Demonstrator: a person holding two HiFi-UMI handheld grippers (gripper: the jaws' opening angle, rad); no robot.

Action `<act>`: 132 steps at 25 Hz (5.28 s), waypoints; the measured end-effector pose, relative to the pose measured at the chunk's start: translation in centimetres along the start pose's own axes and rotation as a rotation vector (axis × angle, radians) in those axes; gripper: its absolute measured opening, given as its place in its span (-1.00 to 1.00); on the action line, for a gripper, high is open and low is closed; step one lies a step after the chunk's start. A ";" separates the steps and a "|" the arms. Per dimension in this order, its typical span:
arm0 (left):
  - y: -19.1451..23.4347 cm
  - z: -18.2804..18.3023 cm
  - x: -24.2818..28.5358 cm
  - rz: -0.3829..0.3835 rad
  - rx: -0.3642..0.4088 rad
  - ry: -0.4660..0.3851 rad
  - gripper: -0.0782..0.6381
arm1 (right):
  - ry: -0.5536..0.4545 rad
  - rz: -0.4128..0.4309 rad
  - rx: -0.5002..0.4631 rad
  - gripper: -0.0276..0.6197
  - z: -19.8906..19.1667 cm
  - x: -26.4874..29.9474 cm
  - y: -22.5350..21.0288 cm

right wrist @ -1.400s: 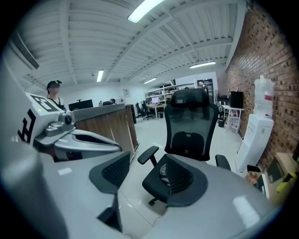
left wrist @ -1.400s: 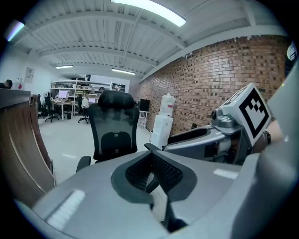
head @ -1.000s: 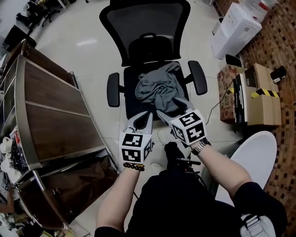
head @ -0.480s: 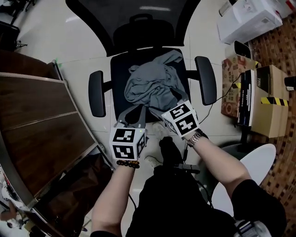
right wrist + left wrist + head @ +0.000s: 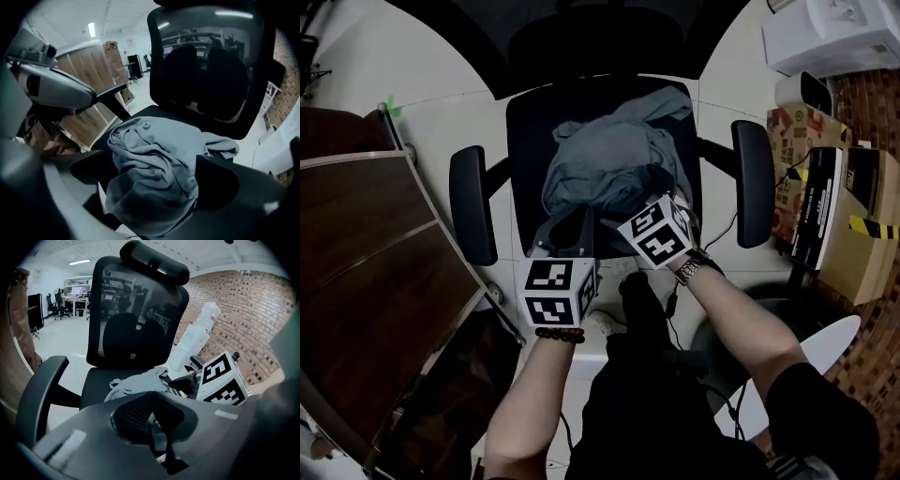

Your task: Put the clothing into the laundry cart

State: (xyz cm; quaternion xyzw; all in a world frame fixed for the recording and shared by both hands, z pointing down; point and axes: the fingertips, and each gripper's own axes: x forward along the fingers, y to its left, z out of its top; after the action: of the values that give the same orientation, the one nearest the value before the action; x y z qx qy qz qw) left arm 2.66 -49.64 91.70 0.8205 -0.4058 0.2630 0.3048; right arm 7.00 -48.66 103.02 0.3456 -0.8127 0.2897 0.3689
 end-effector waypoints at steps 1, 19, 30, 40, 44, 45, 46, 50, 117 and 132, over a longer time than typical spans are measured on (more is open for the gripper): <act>0.3 -0.2 0.6 -0.001 -0.009 -0.001 -0.77 | 0.015 -0.004 -0.015 0.90 -0.3 0.9 -0.3; 4.4 -3.6 6.2 0.020 -0.084 0.003 -0.77 | 0.221 -0.076 -0.239 0.74 -5.7 11.6 -3.6; 3.9 -3.1 5.6 0.017 -0.061 0.017 -0.77 | 0.213 -0.086 -0.215 -0.33 -4.7 10.5 -4.3; 2.9 0.1 0.4 0.047 -0.040 -0.040 -0.77 | 0.029 -0.099 -0.133 -0.43 1.3 2.3 -2.1; 2.1 2.5 -2.6 0.062 -0.023 -0.068 -0.77 | -0.040 -0.105 -0.130 -0.44 4.8 -2.6 -0.9; 1.7 3.1 -3.5 0.067 -0.019 -0.076 -0.77 | -0.057 -0.106 -0.130 -0.44 5.6 -3.9 -0.6; 1.4 3.8 -4.4 0.072 -0.014 -0.085 -0.77 | -0.075 -0.108 -0.131 -0.44 6.5 -5.3 -0.2; -0.3 6.4 -8.2 0.096 0.001 -0.123 -0.77 | -0.149 -0.112 -0.143 -0.45 9.7 -11.3 1.3; -22.6 -10.2 -94.3 1.096 -0.145 -0.819 -0.77 | -0.908 0.637 -0.806 -0.51 24.3 -68.6 76.3; -17.8 -16.3 -99.4 1.233 -0.201 -0.830 -0.77 | -0.926 0.767 -0.888 -0.52 25.2 -65.8 88.2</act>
State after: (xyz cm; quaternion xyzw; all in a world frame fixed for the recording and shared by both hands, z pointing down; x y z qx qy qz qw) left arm -38.54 20.91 30.17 0.4445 -0.8956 0.0167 -0.0026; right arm -39.34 8.22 17.24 -0.0566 -0.9890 -0.1326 -0.0332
